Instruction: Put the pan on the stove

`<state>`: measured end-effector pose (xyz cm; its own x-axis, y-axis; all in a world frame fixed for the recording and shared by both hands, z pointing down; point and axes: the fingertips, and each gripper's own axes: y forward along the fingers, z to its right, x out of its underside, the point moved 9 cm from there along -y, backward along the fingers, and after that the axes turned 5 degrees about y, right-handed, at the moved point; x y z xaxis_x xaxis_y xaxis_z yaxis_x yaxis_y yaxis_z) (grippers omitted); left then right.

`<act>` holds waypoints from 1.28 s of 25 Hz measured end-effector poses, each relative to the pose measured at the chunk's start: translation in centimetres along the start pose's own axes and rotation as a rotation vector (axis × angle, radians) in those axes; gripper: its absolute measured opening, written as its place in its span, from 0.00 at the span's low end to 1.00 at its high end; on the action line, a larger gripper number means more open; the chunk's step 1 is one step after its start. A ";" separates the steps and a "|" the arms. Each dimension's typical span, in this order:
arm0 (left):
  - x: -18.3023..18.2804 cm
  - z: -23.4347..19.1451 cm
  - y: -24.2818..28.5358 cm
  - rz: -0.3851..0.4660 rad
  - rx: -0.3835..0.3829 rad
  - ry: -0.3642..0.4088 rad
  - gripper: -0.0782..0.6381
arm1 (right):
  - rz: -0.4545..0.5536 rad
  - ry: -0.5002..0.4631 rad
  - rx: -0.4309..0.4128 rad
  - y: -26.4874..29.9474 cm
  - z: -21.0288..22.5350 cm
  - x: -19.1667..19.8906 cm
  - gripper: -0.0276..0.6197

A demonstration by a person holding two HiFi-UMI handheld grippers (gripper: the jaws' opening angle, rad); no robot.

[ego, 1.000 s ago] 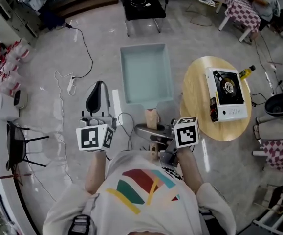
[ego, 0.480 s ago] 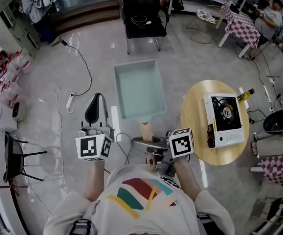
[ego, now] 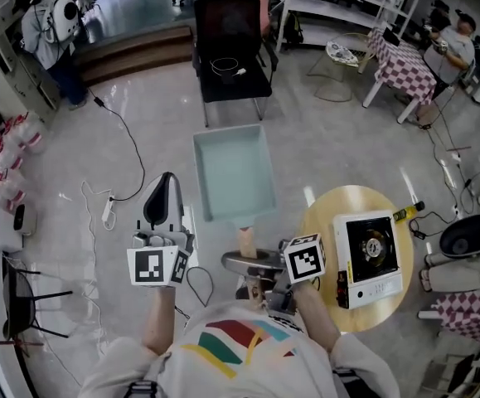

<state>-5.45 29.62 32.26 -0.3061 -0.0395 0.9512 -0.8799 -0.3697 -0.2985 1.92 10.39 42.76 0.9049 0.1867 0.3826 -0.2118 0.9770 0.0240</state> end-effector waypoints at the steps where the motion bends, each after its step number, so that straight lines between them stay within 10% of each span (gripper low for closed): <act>1: 0.2 0.2 1.9 0.003 -0.002 0.002 0.13 | -0.001 -0.005 0.000 -0.5 0.4 -1.7 0.10; 10: 0.8 1.4 10.9 0.004 -0.022 0.010 0.13 | 0.013 -0.026 0.003 -3.9 2.7 -10.9 0.10; 32: 4.4 -3.8 21.0 0.020 0.054 -0.053 0.13 | 0.154 -0.016 0.042 -0.9 5.9 -20.0 0.11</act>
<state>-26.64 25.19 29.91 -0.3023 -0.0962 0.9483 -0.8526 -0.4175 -0.3142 -18.17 5.15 40.59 0.8548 0.3319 0.3990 -0.3629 0.9318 0.0025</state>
